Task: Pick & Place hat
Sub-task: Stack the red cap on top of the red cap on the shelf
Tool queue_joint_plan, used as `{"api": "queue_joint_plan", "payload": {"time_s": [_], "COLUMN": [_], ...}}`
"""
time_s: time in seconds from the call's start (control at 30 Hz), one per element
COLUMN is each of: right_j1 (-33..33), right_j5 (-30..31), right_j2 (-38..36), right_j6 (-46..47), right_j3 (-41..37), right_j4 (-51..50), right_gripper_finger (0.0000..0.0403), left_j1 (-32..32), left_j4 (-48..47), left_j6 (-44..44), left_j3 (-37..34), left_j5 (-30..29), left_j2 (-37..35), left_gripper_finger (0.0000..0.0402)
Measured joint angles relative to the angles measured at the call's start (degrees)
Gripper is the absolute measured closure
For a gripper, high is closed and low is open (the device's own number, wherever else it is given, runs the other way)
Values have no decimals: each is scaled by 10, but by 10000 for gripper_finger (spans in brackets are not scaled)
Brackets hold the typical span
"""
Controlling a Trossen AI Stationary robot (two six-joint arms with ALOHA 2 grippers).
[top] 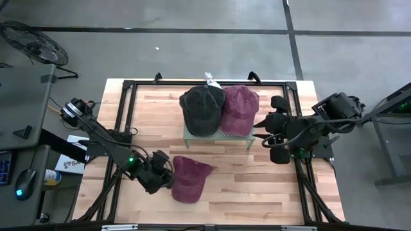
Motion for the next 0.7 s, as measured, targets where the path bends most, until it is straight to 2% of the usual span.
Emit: {"api": "queue_joint_plan", "payload": {"time_s": [0.13, 0.27, 0.4, 0.7], "right_j1": [0, -5, -12, -17], "right_j5": [1, 9, 9, 6], "right_j2": [0, 0, 0, 0], "right_j6": [-13, -29, -31, -39], "right_j3": [0, 0, 0, 0], "right_j4": [0, 0, 0, 0], "right_gripper_finger": [284, 284, 284, 284], "left_j1": [0, 21, 76, 171], "left_j4": [0, -10, -1, 11], "left_j6": [-69, -75, -61, -16], "left_j3": [0, 0, 0, 0], "left_j5": [-9, -14, 39, 161], "left_j2": [5, 12, 38, 71], "left_gripper_finger": [181, 133, 110, 106]}}
